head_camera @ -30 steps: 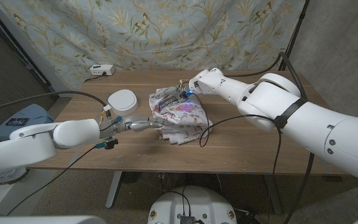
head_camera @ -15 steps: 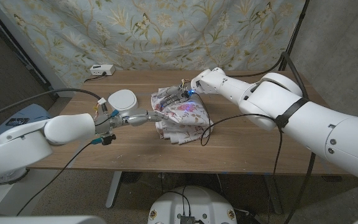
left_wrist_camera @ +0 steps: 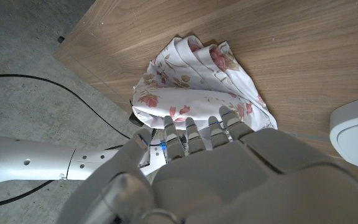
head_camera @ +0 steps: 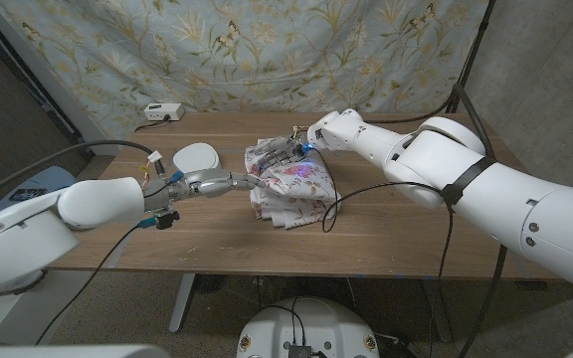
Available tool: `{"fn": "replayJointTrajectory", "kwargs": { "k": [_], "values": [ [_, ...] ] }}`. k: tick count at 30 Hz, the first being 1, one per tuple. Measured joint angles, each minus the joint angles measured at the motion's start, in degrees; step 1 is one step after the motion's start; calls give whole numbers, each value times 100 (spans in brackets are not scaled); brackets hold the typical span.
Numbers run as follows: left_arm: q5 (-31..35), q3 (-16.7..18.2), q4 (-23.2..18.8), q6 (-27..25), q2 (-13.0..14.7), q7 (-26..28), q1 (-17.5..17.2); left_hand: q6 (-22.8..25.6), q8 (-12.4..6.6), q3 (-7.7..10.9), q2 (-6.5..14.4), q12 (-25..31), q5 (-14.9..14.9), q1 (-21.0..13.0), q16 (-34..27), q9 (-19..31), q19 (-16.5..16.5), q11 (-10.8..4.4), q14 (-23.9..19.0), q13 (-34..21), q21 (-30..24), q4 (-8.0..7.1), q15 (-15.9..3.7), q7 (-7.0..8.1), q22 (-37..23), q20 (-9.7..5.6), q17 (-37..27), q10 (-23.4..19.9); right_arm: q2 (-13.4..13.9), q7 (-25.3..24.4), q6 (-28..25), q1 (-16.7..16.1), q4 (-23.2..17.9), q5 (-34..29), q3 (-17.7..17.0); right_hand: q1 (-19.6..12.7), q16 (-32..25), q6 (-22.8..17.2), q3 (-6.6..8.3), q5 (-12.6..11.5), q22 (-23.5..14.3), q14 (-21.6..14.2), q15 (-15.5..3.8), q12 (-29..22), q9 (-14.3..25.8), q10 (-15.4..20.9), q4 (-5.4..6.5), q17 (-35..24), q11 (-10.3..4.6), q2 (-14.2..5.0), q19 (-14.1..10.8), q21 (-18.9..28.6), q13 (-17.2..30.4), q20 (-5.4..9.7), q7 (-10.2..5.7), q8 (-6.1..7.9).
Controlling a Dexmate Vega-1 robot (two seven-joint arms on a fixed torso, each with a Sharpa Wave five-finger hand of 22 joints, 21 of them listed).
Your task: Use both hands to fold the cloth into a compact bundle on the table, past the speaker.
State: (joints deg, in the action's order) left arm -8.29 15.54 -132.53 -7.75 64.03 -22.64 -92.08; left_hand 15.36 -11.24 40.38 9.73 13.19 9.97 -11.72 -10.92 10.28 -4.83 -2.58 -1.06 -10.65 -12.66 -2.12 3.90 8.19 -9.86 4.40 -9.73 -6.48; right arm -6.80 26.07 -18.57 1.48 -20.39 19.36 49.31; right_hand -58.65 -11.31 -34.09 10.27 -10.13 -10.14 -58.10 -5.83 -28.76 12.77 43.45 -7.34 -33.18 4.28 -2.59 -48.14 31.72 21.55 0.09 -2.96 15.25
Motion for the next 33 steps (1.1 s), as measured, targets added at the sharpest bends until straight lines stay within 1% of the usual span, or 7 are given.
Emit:
{"fn": "replayJointTrajectory", "kwargs": {
  "k": [8, 11, 22, 28, 30, 31, 33],
  "values": [
    [208, 30, -59, -37, -166, -89, 88, 22, 0, 16, 0, 0, 0, 0, 0, 0, 0, -19, -20, 0, 0, -17, 17, -22, 0, 0, 0, -19, 49, 9, -3, 0, 0, 11, -17, 0, -36, -21, -32, -28, -1, 26, -8, 3, -27, -5, -32, 27, 3, 0, 21, -9, 0, -21, 22, 0],
    [269, 1, -87, -38, -267, -108, 230, 22, 0, 16, 0, 0, 0, 0, 0, 0, 0, -19, -50, 0, 0, -17, -12, -22, 0, 0, 0, -19, 75, 58, -29, 0, -2, 16, -26, 0, -36, -31, -32, -28, -2, 26, -8, 41, -27, -41, -32, 27, 20, 0, 31, -45, 14, -30, 31, 0],
    [478, -110, -107, 5, -336, -60, 444, 21, 23, 16, 0, 0, 0, 0, 0, 0, -81, -18, -80, 0, 0, -17, -42, -21, -1, 0, 1, -18, 155, 277, -142, 16, -6, 24, -64, 0, -58, -31, -32, -28, -2, 67, -8, 42, -26, -42, -32, 27, 20, 0, 31, -46, 16, -29, 31, -27],
    [615, -373, -31, 72, -323, 89, 691, 21, 23, 16, 0, 0, 0, 0, 0, 0, -92, -18, -101, 0, 0, -16, -22, -21, -1, -11, 1, -18, 197, 382, -202, 20, -8, 25, -93, 0, -58, -62, -32, -28, -2, 67, -9, 52, -26, -42, -32, 54, 20, 0, 30, -46, 16, -29, 0, -27],
    [647, -482, 9, 104, -293, 131, 797, 21, 23, 16, 0, 0, 0, 0, 0, 0, -112, -18, -101, 0, 0, -17, -21, -21, -1, -31, 1, -18, 205, 382, -202, 20, -8, 25, -101, 0, -58, -61, -32, -28, -2, 86, 11, 87, -26, -42, -31, 54, 20, 0, 30, -46, 16, -29, 0, -27],
    [665, -653, 69, 130, -233, 157, 958, 21, 23, 16, 0, 0, 0, 0, 0, 0, -112, -18, -100, 0, 0, -16, -21, -21, -1, -31, 1, -18, 211, 424, -220, 20, -8, 29, -106, 0, -58, -61, -32, -28, -2, 86, 11, 87, -26, -54, -31, 54, 31, 0, 30, -46, 16, -29, 0, -27],
    [695, -701, 85, 145, -203, 185, 1007, 21, 23, 16, 0, 0, 0, 0, 0, 0, -112, -18, -100, 0, 0, -16, -21, -21, -1, -31, 1, -18, 220, 454, -231, 20, -9, 31, -115, 0, -58, -61, -32, -28, -2, 87, 11, 87, -26, -64, -31, 54, 41, 0, 30, -46, 16, -29, 0, -27]
  ]
}}
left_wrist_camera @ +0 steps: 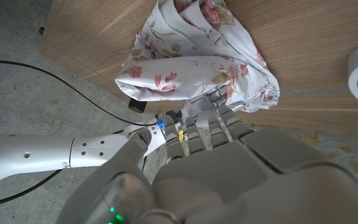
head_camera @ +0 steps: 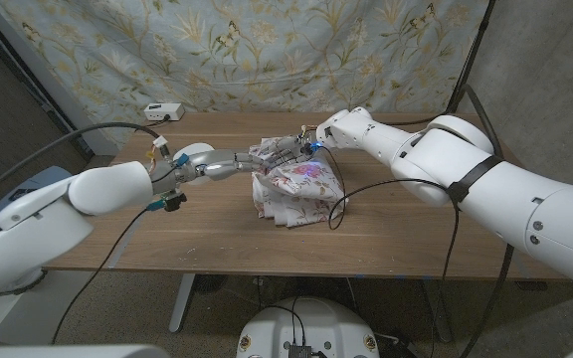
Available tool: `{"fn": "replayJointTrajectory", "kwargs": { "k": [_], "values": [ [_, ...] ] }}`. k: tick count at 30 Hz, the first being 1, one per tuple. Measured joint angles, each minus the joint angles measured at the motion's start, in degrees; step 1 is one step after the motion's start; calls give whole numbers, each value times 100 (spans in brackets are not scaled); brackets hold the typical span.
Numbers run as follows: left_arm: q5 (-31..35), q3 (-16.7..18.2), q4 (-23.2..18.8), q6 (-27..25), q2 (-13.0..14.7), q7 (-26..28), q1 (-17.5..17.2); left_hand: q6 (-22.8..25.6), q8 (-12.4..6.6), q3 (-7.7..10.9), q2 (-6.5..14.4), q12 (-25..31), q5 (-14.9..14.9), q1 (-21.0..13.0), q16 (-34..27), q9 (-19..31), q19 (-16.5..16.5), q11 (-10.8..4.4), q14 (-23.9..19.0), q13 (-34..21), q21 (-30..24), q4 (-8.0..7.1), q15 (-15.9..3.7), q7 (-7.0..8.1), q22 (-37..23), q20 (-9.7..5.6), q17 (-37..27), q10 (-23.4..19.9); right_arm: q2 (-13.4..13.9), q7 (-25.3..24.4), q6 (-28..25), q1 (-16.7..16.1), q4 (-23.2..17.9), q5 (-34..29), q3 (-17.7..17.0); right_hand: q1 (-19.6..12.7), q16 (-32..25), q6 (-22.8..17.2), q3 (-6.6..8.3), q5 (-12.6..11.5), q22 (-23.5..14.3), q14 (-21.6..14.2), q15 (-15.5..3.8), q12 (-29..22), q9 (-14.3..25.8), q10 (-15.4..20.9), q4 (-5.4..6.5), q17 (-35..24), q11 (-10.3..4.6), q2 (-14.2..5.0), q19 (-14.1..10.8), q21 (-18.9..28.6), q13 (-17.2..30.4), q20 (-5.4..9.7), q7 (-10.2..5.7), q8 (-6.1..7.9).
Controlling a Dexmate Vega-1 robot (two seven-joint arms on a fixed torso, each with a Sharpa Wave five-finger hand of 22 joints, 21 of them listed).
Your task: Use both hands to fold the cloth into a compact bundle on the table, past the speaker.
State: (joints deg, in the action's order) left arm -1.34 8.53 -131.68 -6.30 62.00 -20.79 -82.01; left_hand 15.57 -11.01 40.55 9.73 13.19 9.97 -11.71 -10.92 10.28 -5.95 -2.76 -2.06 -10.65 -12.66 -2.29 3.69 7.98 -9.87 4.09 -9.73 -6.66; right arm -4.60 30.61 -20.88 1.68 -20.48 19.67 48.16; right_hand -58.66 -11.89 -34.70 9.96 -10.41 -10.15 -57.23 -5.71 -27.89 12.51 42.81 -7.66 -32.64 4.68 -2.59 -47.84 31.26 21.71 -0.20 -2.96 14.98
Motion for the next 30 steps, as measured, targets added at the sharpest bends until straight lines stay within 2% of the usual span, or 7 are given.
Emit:
{"fn": "replayJointTrajectory", "kwargs": {
  "k": [10, 12, 15, 20, 24, 25, 30],
  "values": [
    [177, -504, 117, -21, 322, 138, 422, 0, 26, 0, -46, -28, 0, 1, 0, 0, 0, 0, 0, 0, 0, 0, 0, 0, 0, 0, 0, 0, 31, 104, -4, -15, -4, 3, -23, 0, -27, 0, 0, 0, 0, 30, 31, 4, 0, -9, 0, 0, -9, 0, 0, -48, 24, 1, 0, 0],
    [194, -504, 117, -32, 322, 156, 422, 0, 26, 0, -49, -28, 0, 4, 0, 0, 0, -29, 0, 0, 0, 0, 0, 0, 0, 0, 0, -29, 32, 104, -4, -23, -4, 3, -25, 0, -27, 0, 0, 0, 0, 61, 20, 5, 1, -20, 0, -1, 2, 0, 0, -48, 24, 0, 0, -38],
    [207, -868, 204, -43, 438, 189, 725, -2, 26, 0, -49, -27, 0, 4, 0, 0, 0, -32, 1, 0, 0, 0, 0, 2, 0, 0, 0, -32, 31, 158, 33, -41, -3, 6, -28, 39, -27, 14, -13, 0, 0, 114, 53, 55, 1, -90, 13, 25, 31, -35, 43, -51, 29, -43, 14, -38],
    [201, -956, 228, -44, 464, 244, 803, -32, 26, 0, -49, -27, 0, 4, 0, 0, 0, -31, 1, 0, 46, 0, 0, 32, -1, 0, 0, -31, 27, 173, 48, -58, -3, 7, -35, 736, 25, 84, -345, -10, -1, 229, 143, 139, -27, -162, 281, 195, 103, 175, 110, -161, 76, -110, 83, -150],
    [161, -956, 228, -50, 464, 291, 803, -32, 26, 0, -48, -48, 0, 4, 34, 0, 1, -31, 1, 0, 46, 0, 0, 32, 0, 0, 0, -31, 25, 173, 48, -65, -1, 7, -38, 1281, 25, 84, -588, -117, 3, 351, 164, 218, -53, -268, 524, 276, 124, 311, 136, -234, 103, -135, 83, -184],
    [151, -1403, 338, -50, 629, 303, 1180, -32, 26, 0, -49, -48, 0, 4, 34, 0, 1, -31, 1, 0, 46, 0, 0, 32, 0, 0, 0, -31, 25, 173, 48, -66, -1, 23, -40, 1393, 25, 105, -637, -149, 3, 380, 176, 232, -54, -289, 573, 289, 145, 332, 136, -266, 105, -135, 105, -195],
    [89, -1528, 368, -57, 680, 375, 1269, -32, 26, 2, -48, -48, 0, 3, 33, 0, 1, -31, 1, 0, 46, 2, 0, 32, -1, 0, 0, -31, 25, 216, 192, -68, 2, 30, -42, 1686, 24, 143, -786, -217, 3, 450, 246, 276, -54, -326, 722, 296, 165, 415, 156, -331, 132, -155, 142, -196]
  ]
}}
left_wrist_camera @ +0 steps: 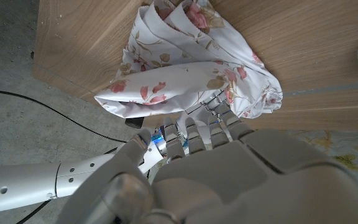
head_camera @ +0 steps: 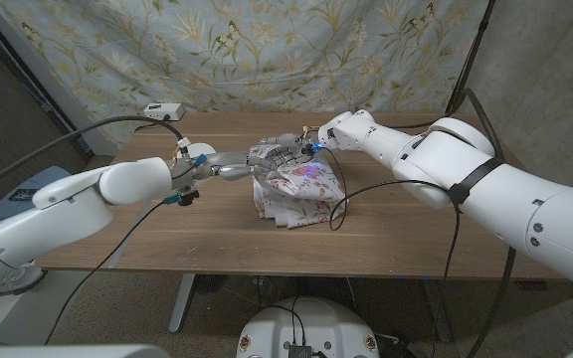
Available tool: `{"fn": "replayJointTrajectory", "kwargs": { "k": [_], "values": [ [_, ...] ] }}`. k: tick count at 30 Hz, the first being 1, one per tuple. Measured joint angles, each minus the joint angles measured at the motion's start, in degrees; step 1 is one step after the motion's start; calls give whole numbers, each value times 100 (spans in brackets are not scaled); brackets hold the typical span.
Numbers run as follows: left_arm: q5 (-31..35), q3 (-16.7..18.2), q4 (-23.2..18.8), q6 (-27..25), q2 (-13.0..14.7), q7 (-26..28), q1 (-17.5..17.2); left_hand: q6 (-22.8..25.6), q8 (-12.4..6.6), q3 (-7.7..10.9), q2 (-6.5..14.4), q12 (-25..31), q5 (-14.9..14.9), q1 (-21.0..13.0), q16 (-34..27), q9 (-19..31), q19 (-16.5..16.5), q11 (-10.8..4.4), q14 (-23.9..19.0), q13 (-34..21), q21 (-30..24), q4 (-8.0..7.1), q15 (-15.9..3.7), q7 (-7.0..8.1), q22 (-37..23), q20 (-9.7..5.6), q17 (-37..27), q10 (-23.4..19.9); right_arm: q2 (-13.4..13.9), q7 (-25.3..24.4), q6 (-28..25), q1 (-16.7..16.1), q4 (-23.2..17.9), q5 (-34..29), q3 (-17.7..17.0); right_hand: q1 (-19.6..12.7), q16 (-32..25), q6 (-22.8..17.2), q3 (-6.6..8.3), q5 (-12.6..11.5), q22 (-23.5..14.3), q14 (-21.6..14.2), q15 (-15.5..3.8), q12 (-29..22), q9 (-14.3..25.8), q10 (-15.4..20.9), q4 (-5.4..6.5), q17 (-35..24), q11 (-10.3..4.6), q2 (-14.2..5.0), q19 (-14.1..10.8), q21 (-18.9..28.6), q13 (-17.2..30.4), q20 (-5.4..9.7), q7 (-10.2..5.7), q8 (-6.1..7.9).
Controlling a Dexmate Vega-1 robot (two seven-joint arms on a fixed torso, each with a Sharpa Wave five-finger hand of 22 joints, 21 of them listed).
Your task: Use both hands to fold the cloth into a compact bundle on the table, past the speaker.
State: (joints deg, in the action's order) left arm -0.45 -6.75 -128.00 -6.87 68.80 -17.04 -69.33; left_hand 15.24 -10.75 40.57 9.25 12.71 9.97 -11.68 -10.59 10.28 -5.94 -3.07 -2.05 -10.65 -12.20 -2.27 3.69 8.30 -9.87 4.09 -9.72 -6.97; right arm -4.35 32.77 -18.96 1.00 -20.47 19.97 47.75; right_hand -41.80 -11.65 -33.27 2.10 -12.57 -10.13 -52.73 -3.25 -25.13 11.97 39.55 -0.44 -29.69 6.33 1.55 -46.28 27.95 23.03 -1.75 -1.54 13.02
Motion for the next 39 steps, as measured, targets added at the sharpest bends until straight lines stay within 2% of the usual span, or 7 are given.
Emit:
{"fn": "replayJointTrajectory", "kwargs": {
  "k": [2, 7, 13, 15, 16, 26, 39],
  "values": [
    [-27, -151, 32, 0, 63, 23, 113, 0, 0, 22, 0, 0, 0, 0, 0, 0, 0, 0, 0, 0, 0, 21, 0, 0, 0, 0, 0, 0, 0, 4, 32, 0, 1, 6, 0, 52, 0, -20, -32, -43, 0, 1, 1, 16, 0, -20, 32, 22, 20, 27, 20, -1, 7, -20, 25, 0],
    [-60, -269, 58, -1, 101, 61, 209, 0, 0, 22, 0, 0, 0, 0, -1, 0, 0, 0, -2, 0, 0, 21, -2, 0, 0, 0, 0, 0, 1, 16, 63, 3, 4, 11, 1, 125, 0, -30, -70, -79, 0, 31, 31, 17, -24, -22, 71, 25, 22, 36, 30, -11, 7, -30, 34, -32],
    [17, -675, 123, -6, 126, 66, 507, 0, 0, 21, 0, 0, 0, 0, -1, 0, -31, 0, -62, 0, 0, 21, -21, 0, 0, -31, 0, 0, 5, 82, 145, 19, 8, 34, -4, 178, 0, -29, -84, -123, -1, 83, 42, 56, -27, -43, 85, 27, 42, 30, 39, -51, 27, -39, 34, -32],
    [53, -675, 123, -6, 126, 59, 507, 0, 0, 21, 0, 0, 0, 0, -1, 0, -31, 0, -62, 0, 0, 21, -21, 0, 0, -31, 0, 0, 6, 82, 145, 21, 9, 34, -8, 178, 0, -29, -94, -123, -1, 83, 42, 57, -27, -52, 95, 29, 50, 30, 39, -52, 28, -39, 34, -32],
    [98, -864, 179, -1, 85, 43, 662, 0, 0, 21, 0, 0, 0, 0, -1, 0, -31, 0, -62, 0, 0, 21, -21, 0, 0, -31, 0, 0, 8, 126, 168, 23, 9, 46, -12, 178, 0, -29, -102, -141, -1, 96, 30, 58, -27, -52, 102, 30, 50, 30, 39, -54, 28, -39, 34, -32],
    [492, -1577, 601, 242, -245, -130, 1251, 44, -1, 46, 1, 1, 0, 0, -3, 10, -85, 0, -151, 0, 0, 45, -48, 19, 0, -58, 0, -62, 25, 237, 235, 6, 13, 106, -65, 199, -7, -78, -108, -230, -1, 134, 52, 62, -26, -53, 109, 51, 50, 4, 40, -71, 28, -40, 47, -32],
    [791, -2142, 1112, 548, -588, -333, 1715, 155, -12, 70, 1, 1, 0, -1, -4, 11, -156, 0, -226, 1, 0, 69, -61, -10, 0, -94, 0, -164, 47, 252, 280, -67, 15, 185, -149, 168, -51, -82, -108, -311, -3, 133, 52, 103, -26, -52, 108, 50, 49, -70, 38, -116, 51, -39, 43, -32]
  ]
}}
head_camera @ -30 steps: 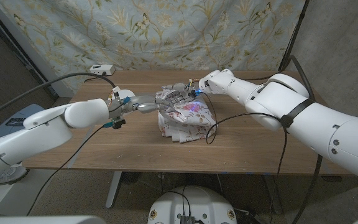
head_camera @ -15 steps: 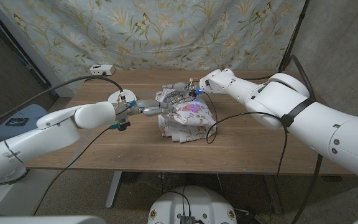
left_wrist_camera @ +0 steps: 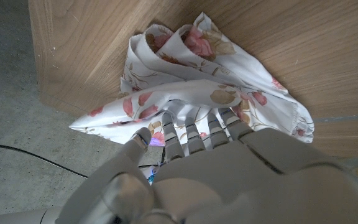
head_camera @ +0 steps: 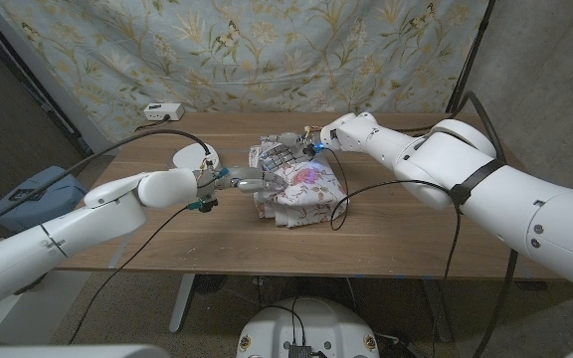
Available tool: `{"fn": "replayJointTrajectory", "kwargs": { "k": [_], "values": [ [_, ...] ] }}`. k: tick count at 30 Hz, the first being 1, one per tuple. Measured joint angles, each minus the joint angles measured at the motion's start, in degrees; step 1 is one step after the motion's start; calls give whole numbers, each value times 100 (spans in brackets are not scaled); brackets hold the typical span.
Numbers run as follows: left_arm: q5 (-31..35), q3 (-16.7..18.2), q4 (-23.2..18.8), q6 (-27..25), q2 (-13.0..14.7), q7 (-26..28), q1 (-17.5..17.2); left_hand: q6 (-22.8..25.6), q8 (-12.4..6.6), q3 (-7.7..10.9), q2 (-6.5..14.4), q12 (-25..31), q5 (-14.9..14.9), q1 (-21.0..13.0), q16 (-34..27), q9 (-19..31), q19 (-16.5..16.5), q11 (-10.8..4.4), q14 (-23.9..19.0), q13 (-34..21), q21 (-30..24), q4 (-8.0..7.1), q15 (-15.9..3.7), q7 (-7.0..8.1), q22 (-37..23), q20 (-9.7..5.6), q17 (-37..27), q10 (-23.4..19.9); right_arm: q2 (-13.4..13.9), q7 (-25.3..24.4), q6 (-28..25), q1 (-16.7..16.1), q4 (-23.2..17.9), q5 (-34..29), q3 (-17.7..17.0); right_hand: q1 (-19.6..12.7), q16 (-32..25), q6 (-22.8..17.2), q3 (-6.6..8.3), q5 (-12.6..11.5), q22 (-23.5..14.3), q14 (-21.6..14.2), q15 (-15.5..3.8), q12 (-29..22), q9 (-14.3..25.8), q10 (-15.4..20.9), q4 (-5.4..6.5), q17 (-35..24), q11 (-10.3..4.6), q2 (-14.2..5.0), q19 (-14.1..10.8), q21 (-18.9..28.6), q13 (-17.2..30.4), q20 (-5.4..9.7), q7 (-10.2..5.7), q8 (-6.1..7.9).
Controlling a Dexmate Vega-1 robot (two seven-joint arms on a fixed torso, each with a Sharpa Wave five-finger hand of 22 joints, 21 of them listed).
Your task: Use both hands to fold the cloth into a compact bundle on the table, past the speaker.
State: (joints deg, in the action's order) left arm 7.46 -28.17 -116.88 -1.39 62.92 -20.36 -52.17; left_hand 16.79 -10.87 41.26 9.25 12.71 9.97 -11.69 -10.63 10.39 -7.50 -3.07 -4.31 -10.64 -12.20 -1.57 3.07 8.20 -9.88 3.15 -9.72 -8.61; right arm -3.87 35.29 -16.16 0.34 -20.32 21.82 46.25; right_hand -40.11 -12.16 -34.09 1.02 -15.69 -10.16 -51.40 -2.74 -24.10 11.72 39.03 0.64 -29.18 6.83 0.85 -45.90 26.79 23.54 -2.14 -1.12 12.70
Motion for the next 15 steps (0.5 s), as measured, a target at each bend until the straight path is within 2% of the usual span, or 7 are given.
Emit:
{"fn": "replayJointTrajectory", "kwargs": {
  "k": [12, 15],
  "values": [
    [173, -233, 143, -73, -74, -222, 192, 62, 1, -18, -1, 1, 0, 1, 0, -14, -8, -21, 1, 0, 0, -18, 0, 0, 0, -9, -31, -21, 56, 100, 9, -31, 2, 93, -101, -38, 0, -20, 0, -52, 0, 42, -20, 4, 0, 22, 0, 26, -22, -81, 0, -55, 7, 0, 21, -21],
    [229, -290, 153, -138, -75, -300, 243, 62, 1, -35, -31, 1, 0, 31, 0, -10, -8, -21, 1, 0, 17, -68, 0, -1, 0, -9, -31, -21, 98, 254, -20, -21, 2, 121, -132, -55, 0, -48, 11, -88, 1, 102, -21, 43, 0, 1, 11, 25, -41, -144, 97, -134, 24, -55, 117, -21]
  ]
}}
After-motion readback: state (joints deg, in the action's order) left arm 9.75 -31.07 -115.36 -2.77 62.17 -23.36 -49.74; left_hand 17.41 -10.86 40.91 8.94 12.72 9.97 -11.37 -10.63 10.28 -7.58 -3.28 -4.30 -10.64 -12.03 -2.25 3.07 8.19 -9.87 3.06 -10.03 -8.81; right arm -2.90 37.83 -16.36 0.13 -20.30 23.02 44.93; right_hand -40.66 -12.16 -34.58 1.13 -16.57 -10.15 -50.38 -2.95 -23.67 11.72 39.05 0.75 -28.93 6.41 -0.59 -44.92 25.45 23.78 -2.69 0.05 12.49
